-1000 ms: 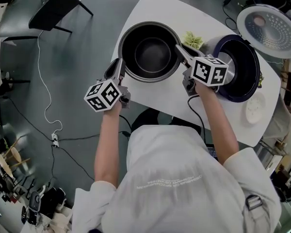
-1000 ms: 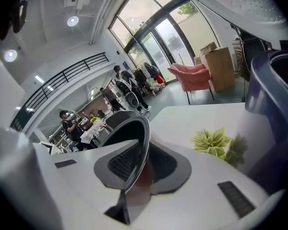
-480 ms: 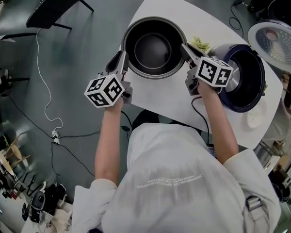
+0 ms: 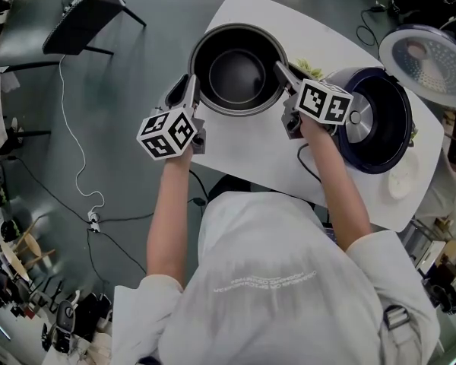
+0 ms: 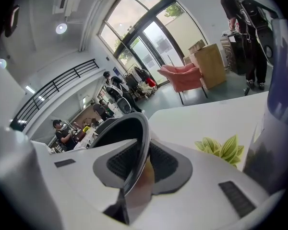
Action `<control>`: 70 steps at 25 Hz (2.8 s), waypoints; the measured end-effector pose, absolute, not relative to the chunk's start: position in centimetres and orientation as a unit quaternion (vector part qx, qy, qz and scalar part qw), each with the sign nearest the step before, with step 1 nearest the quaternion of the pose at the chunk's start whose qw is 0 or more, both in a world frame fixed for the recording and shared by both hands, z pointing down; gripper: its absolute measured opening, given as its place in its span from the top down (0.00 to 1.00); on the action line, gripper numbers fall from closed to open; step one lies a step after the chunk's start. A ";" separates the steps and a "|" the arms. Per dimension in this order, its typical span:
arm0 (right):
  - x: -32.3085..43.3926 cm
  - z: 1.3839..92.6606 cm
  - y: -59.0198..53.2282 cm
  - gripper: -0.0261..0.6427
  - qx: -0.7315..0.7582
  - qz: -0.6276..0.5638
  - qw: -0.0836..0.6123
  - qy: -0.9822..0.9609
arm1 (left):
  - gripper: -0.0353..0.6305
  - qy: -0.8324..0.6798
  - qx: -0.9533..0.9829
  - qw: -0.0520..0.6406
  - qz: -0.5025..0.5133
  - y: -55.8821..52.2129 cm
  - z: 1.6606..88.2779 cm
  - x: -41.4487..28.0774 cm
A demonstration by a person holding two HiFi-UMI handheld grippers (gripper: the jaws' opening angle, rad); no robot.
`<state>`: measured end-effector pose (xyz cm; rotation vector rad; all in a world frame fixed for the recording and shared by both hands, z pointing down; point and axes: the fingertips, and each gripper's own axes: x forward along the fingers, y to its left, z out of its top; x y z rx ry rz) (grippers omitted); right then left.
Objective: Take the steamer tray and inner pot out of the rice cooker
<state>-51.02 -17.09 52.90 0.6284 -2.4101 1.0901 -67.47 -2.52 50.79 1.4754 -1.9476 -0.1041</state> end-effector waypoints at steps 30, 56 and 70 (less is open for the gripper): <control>-32.6 32.5 -8.9 0.91 0.178 0.127 0.084 -0.972 | 0.90 -0.642 0.751 0.102 0.117 -4.2 34.8 -47.7; -9.9 20.8 -6.4 0.92 0.374 -0.024 0.077 -0.924 | 0.90 -0.550 0.823 -0.089 0.112 -3.7 20.2 -29.1; -9.1 20.8 -6.6 0.92 0.392 -0.026 0.086 -0.915 | 0.90 -0.550 0.822 -0.087 0.117 -3.4 20.4 -28.8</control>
